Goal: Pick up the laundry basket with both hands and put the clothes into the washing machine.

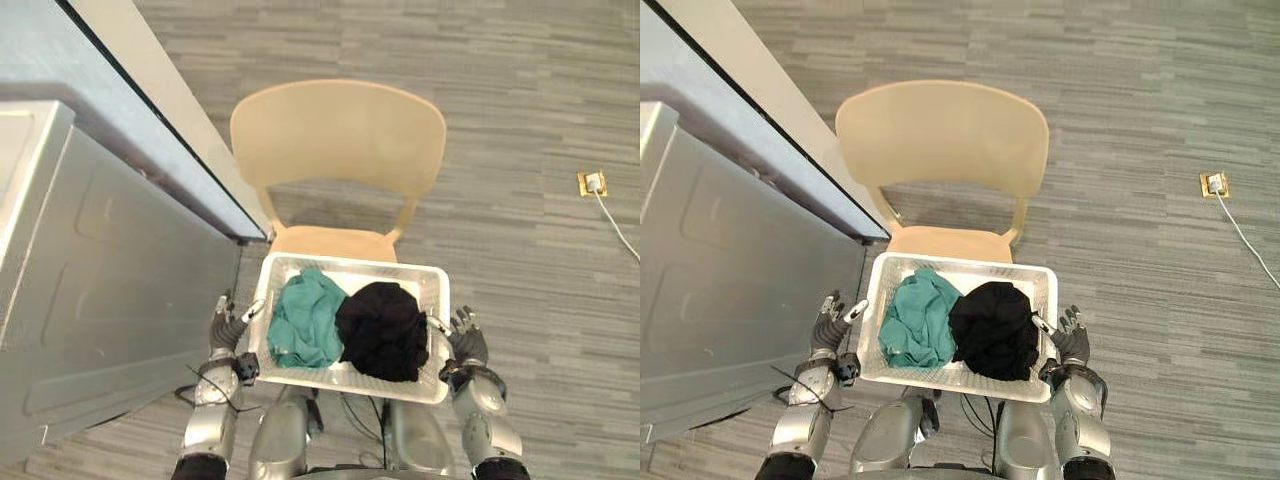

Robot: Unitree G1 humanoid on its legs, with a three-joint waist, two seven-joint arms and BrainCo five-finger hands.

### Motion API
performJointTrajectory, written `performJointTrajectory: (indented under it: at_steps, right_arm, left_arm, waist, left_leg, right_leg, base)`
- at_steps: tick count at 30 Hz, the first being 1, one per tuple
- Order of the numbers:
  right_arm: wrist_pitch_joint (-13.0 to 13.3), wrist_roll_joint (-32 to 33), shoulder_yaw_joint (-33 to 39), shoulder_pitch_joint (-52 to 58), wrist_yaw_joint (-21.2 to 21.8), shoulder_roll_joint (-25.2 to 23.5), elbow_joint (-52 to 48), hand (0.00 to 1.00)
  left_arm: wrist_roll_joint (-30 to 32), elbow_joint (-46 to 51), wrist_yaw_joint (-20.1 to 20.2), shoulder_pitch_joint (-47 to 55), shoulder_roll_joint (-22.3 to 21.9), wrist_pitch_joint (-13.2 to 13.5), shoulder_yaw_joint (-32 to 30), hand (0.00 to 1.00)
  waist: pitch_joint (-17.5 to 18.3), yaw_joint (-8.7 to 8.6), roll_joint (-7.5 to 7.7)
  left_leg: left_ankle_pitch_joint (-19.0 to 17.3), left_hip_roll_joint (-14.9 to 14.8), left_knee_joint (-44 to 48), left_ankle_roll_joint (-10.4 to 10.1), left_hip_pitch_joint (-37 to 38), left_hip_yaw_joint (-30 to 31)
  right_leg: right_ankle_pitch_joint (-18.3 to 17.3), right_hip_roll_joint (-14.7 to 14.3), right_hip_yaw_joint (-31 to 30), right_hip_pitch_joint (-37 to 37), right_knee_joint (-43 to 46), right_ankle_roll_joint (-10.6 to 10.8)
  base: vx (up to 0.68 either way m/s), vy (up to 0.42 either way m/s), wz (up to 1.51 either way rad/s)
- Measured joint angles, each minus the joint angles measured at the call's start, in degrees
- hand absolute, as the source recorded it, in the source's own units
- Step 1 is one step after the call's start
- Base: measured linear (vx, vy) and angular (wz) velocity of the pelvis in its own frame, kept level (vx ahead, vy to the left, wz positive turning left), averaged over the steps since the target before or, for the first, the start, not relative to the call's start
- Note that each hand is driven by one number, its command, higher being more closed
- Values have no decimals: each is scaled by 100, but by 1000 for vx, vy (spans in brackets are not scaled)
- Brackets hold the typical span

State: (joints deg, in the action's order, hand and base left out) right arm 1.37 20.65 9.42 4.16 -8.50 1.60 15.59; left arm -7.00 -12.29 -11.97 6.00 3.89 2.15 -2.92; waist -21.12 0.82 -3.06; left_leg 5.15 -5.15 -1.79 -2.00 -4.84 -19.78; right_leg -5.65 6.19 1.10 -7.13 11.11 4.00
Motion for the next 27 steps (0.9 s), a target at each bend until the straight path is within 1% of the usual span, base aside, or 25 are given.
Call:
performJointTrajectory:
  at_steps: [1,3,4,5,6,7,8,9,10,11,12,13,14,15,16,17,18,19,20,21,22,24,25,26,27]
  right_arm:
    - [0,0,-12,-6,1,-1,-105,0]
    - [3,-3,-26,-38,-19,11,-140,0]
    - [-2,-13,-18,-27,-21,96,-141,0]
    - [0,-60,-14,-13,-20,106,-142,0]
    - [0,-104,41,21,-21,110,-206,0]
    - [-1,-108,79,89,-24,79,-283,0]
    - [-2,-109,92,197,-17,81,-347,0]
    - [-1,-110,93,257,-10,81,-365,0]
    - [-2,-111,75,333,-6,43,-394,0]
    - [0,-110,76,368,-3,5,-454,0]
    - [2,-110,84,403,16,-10,-630,0]
    - [4,-106,85,432,24,-5,-719,0]
    - [32,-90,104,478,41,1,-809,0]
    - [66,-90,96,483,76,-16,-813,0]
    - [74,-66,44,467,112,-37,-814,0]
    - [81,-42,-7,459,119,-54,-833,0]
    - [91,-8,-92,450,119,-78,-878,0]
    - [91,30,-195,442,123,-80,-897,0]
    - [93,33,-311,441,125,-97,-939,0]
    - [121,84,-450,430,132,-101,-994,0]
    - [140,96,-472,415,131,-90,-995,0]
    - [201,127,-408,404,107,-48,-999,0]
    - [219,126,-272,378,90,-48,-1004,0]
    - [220,124,-148,410,55,-47,-1007,0]
    - [220,124,-105,433,21,-33,-1009,0]
  left_arm:
    - [2,194,-31,74,-71,-16,-26,0]
    - [1,447,-44,106,-258,-29,-162,0]
    - [1,666,-45,123,-302,-36,-237,0]
    - [2,761,-46,149,-303,-36,-279,0]
    - [3,936,-43,149,-321,-37,-422,0]
    - [3,1033,-50,152,-323,-36,-528,0]
    - [4,1124,-49,194,-347,-40,-633,0]
    - [4,1229,-51,296,-374,-42,-693,0]
    - [21,1338,-56,404,-366,-44,-794,0]
    - [45,1399,-57,435,-357,-44,-837,0]
    - [47,1419,-57,431,-397,-58,-894,0]
    - [51,1420,-49,432,-424,-68,-857,0]
    - [67,1480,-42,440,-487,-67,-815,0]
    - [91,1551,-41,438,-487,-60,-796,0]
    - [94,1639,-45,424,-477,-53,-788,0]
    - [93,1651,-43,421,-477,-51,-772,0]
    - [85,1681,-40,410,-480,-52,-685,0]
    - [84,1737,-42,498,-488,-52,-609,0]
    - [82,1745,-41,599,-495,-52,-580,0]
    - [65,1746,-39,775,-507,-49,-520,0]
    - [27,1746,-39,793,-506,-48,-484,0]
    - [-50,1745,-26,770,-517,-49,-385,0]
    - [-127,1730,-3,696,-547,-46,-378,0]
    - [-139,1711,9,700,-486,-45,-371,0]
    - [-142,1680,40,703,-437,-43,-374,0]
  waist:
    - [22,0,-18]
    - [54,-13,-72]
    - [128,-19,-111]
    - [203,-10,-133]
    - [277,-14,-172]
    - [297,-27,-147]
    - [377,-10,-148]
    - [498,7,-125]
    - [708,19,-54]
    - [790,35,15]
    - [873,91,-61]
    - [924,100,-139]
    - [1033,139,-157]
    - [1125,180,-91]
    - [1187,214,18]
    - [1198,239,40]
    - [1196,321,59]
    - [1194,351,58]
    - [1195,346,59]
    - [1211,326,13]
    - [1207,326,-2]
    - [1195,298,23]
    - [1096,262,66]
    - [1061,245,49]
    - [1056,223,80]
  left_leg:
    - [-110,41,124,31,82,-7]
    - [-326,38,461,95,158,32]
    - [-482,17,711,178,186,83]
    - [-512,-7,736,218,171,102]
    - [-564,-32,734,308,164,117]
    - [-578,40,799,334,207,194]
    - [-570,97,870,329,260,283]
    - [-568,135,953,328,220,365]
    - [-560,206,1091,317,40,492]
    - [-543,256,1143,293,-57,547]
    - [-453,242,1165,240,-206,700]
    - [-397,210,1139,214,-262,778]
    - [-262,195,1069,228,-355,895]
    - [-232,214,1119,216,-460,942]
    - [-227,218,1345,213,-710,1039]
    - [-223,198,1482,209,-849,1108]
    - [-191,108,1666,161,-1031,1220]
    - [-108,-1,1696,55,-1085,1338]
    - [15,-72,1662,23,-1099,1449]
    - [305,-223,1549,-45,-1153,1559]
    - [544,-257,1442,-6,-1182,1538]
    - [1576,-243,845,130,-1242,1306]
    - [1205,-381,1411,423,-1447,753]
    - [192,-539,2724,711,-1538,172]
    - [-170,-616,3295,828,-1505,-24]
  right_leg:
    - [-62,42,6,50,178,94]
    - [-82,175,192,63,646,124]
    - [-73,223,421,6,1079,135]
    - [-52,248,457,-4,1133,170]
    - [-218,391,555,-125,1749,5]
    - [-437,582,652,-229,2782,-53]
    - [-489,771,671,-163,3618,9]
    - [-471,876,641,-34,3868,30]
    - [-191,890,490,162,3721,99]
    - [-129,847,388,256,3497,253]
    - [-312,650,201,353,3258,490]
    - [-341,556,120,384,3148,521]
    - [-545,408,-71,516,2869,559]
    - [-826,339,-194,645,2648,549]
    - [-1173,252,-297,810,2336,417]
    - [-1309,196,-288,902,2155,331]
    - [-1505,67,-252,1050,1814,255]
    - [-1601,-84,-185,1214,1489,187]
    - [-1638,-204,-81,1349,1279,119]
    - [-1686,-469,84,1425,1119,4]
    - [-1687,-567,135,1401,1121,-30]
    - [-1603,-621,470,1297,1064,-432]
    - [-1590,-619,803,1277,951,-643]
    - [-1488,-587,1040,1278,941,-730]
    - [-1422,-548,1138,1278,917,-754]
  base:
    - [51,54,2]
    - [13,59,13]
    - [-25,52,18]
    - [-28,32,26]
    - [-29,14,33]
    - [-8,4,49]
    - [-6,-10,50]
    - [-19,-85,56]
    - [-47,-116,48]
    - [-72,-176,59]
    - [-78,-128,47]
    - [-107,-139,57]
    - [-108,-108,48]
    - [-141,-165,52]
    - [-168,-208,44]
    - [-212,-265,48]
    - [-254,-266,40]
    - [-182,-177,40]
    - [-386,-304,49]
    - [-355,-259,55]
    - [-527,-327,75]
    - [-376,-117,87]
    - [-390,-107,102]
    - [-369,-116,89]
    - [-337,-87,70]
